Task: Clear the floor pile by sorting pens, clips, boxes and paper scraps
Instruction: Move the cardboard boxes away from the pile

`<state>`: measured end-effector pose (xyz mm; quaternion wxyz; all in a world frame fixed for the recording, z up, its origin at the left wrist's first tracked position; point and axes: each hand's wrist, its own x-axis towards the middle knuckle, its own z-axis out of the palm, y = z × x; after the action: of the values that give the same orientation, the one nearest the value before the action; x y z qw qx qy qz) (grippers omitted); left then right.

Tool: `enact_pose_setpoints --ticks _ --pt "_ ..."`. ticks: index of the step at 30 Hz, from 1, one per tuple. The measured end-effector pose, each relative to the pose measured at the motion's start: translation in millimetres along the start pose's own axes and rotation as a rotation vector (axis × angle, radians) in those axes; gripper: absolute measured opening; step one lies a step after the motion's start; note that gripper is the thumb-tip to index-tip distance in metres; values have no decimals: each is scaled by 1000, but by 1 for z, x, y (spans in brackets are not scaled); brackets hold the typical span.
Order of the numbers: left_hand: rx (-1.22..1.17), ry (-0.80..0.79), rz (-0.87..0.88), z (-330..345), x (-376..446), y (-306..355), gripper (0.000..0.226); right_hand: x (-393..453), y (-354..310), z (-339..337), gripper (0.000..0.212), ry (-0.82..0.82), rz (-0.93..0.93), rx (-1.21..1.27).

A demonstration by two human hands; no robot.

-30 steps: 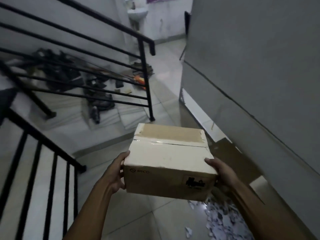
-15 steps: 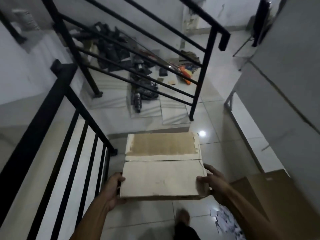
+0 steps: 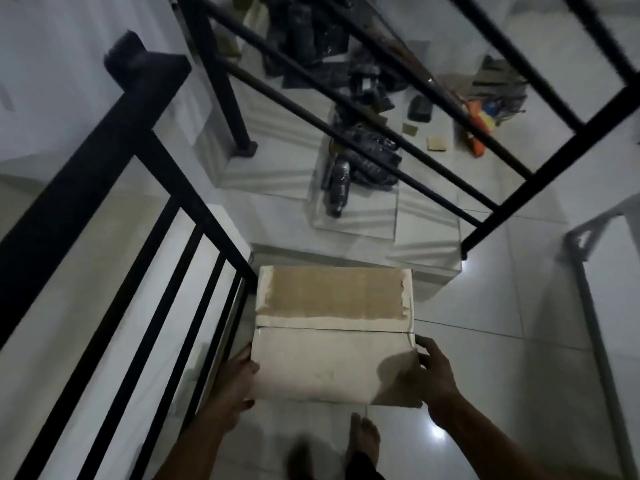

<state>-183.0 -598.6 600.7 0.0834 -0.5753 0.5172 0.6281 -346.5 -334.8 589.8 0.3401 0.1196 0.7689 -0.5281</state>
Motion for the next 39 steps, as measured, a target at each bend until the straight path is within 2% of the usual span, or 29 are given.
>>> enact_pose_setpoints --ticks 6,12,17,22,23,24,26,29,31,35,39 --pt "-23 30 -84 10 120 3 49 105 41 60 27 56 80 -66" --pt "9 8 -48 13 258 -11 48 215 99 119 36 13 230 -71" --pt "-4 47 -36 13 371 -16 53 312 126 176 48 -19 198 -98" --pt "45 117 56 18 457 -26 57 390 145 228 36 -3 137 -80" --pt "47 130 68 18 472 -26 57 403 148 238 27 4 149 -46" --pt "57 136 89 18 482 -24 57 413 148 246 17 12 164 -48" --pt "77 148 133 18 503 -20 60 434 152 262 15 29 198 -16" --pt "119 181 213 18 523 -14 64 458 157 280 37 -3 136 -72" --pt "112 182 258 21 535 -12 64 467 159 287 32 9 182 32" --pt "128 205 318 24 554 -16 59 470 159 293 51 -59 168 85" --pt "190 217 329 27 560 -22 71 467 158 289 37 -163 102 131"
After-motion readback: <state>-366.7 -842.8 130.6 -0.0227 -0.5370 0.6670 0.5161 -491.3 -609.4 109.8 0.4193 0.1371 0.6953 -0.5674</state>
